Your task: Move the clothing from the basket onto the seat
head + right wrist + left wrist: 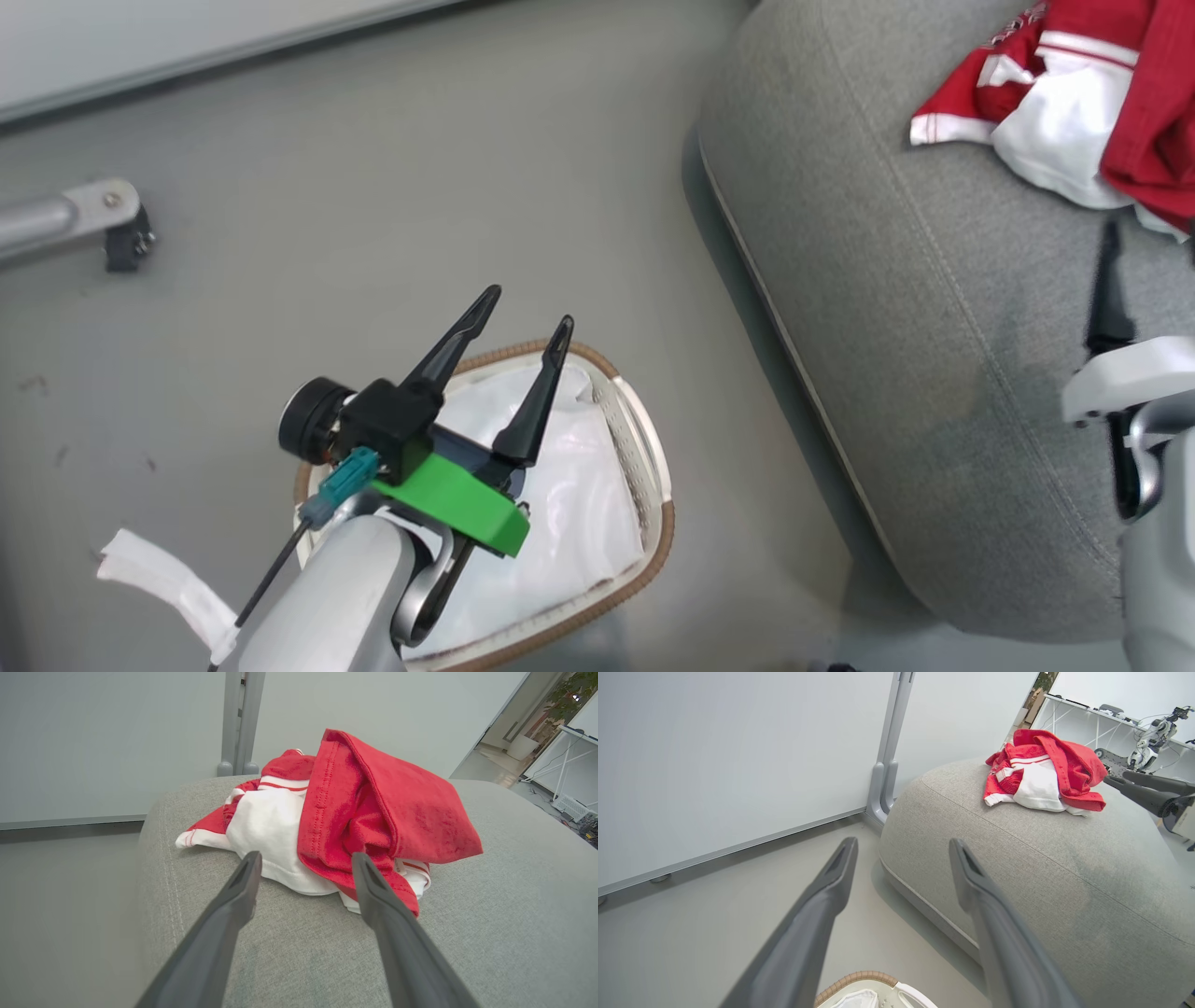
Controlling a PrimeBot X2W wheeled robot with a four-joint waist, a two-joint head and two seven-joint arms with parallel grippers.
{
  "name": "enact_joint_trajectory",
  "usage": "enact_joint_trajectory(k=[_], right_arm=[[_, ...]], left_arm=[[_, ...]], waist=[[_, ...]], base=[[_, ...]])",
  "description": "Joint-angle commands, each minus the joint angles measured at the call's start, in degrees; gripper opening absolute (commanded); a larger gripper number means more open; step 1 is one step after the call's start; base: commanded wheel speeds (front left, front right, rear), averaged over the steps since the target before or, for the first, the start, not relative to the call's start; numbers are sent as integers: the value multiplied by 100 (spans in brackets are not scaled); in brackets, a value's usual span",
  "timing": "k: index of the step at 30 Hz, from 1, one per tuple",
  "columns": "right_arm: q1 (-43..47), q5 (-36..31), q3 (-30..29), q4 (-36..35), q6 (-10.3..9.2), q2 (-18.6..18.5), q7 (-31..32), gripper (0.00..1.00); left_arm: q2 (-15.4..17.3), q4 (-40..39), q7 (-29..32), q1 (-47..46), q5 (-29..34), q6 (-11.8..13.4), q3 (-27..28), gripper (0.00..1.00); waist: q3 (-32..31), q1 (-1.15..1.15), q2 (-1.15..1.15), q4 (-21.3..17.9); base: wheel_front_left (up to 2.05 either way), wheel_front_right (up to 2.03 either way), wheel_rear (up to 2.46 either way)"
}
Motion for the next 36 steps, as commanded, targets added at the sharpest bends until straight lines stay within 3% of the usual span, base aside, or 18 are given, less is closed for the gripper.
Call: enact_joint_trajectory(k=[1, 10, 17, 25, 36], right_arm=[[118, 110, 137, -102, -8, 4, 1, 100], [411, 630, 1051, -562, -8, 305, 0, 100], [583, 631, 1506, -453, -8, 406, 0, 100], [947, 676, 1857, -277, -8, 449, 0, 100], [1623, 870, 2035, -189, -8, 456, 0, 100]], left_arm=[[-21, -1, 5, 163, 75, -16, 108, 100], [-349, 68, 4, 729, 304, -16, 1050, 100], [-635, 264, 4, 1039, 717, -16, 2106, 100], [-816, 504, 4, 1421, 1054, -13, 2893, 100], [-865, 682, 4, 2178, 1034, -11, 3344, 100]], waist=[[-521, 0, 0, 143], [-986, 0, 0, 606], [-1255, 0, 0, 991], [-1628, 0, 0, 1324], [-2166, 0, 0, 1484]], base=[[0, 0, 0], [0, 0, 0], [0, 0, 0], [0, 0, 0], [0, 0, 0]])
